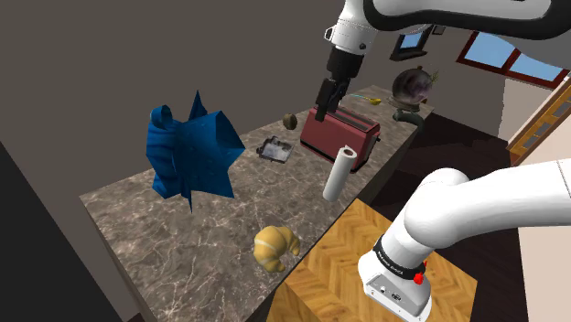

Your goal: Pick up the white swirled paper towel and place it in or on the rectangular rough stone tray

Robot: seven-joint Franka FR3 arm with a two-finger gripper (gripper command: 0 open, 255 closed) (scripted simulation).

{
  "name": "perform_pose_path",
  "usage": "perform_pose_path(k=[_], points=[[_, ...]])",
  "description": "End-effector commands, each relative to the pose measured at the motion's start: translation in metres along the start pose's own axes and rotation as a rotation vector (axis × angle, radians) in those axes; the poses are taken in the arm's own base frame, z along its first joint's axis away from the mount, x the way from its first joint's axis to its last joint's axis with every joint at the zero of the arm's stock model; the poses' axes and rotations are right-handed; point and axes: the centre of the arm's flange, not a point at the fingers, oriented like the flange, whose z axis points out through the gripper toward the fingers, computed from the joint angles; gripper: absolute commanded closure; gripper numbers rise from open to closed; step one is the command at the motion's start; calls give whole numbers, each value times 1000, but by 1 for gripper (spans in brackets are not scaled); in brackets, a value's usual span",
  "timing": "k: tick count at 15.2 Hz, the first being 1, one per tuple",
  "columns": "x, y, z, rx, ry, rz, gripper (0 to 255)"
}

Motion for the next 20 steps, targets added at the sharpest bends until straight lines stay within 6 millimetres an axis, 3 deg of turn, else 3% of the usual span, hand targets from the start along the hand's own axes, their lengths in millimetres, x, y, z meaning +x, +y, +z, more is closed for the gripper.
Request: perform_pose_path(k=[1,15,20], points=[[0,0,0,0,0,0,0],[-62,122,111,-80,-6,185,0],[-63,125,134,-82,-6,188,0]])
